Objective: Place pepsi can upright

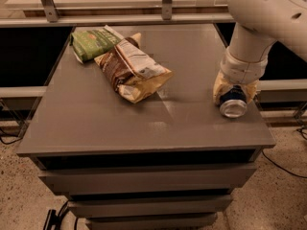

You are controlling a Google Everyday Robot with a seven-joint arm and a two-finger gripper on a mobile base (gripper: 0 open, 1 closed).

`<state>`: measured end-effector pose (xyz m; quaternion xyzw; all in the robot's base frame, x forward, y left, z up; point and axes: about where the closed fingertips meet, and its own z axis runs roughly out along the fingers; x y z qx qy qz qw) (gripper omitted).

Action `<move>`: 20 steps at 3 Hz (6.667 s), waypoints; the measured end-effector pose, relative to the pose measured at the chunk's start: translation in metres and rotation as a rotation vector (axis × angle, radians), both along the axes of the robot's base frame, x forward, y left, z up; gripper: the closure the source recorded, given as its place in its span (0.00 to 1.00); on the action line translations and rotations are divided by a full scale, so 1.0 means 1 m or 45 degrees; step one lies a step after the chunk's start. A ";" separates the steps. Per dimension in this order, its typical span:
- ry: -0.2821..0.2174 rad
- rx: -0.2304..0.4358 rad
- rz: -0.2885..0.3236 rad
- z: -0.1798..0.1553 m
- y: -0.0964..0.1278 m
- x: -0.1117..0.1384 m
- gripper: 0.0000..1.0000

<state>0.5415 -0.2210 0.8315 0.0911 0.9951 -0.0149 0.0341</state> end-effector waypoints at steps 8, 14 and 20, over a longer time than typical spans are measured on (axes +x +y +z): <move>-0.163 0.198 0.386 0.081 0.022 0.013 1.00; -0.676 0.686 0.763 0.066 0.017 0.005 1.00; -1.240 0.783 1.429 0.068 0.038 0.018 1.00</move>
Offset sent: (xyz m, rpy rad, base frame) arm -0.0007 0.0005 -0.0087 0.0044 0.0298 0.0172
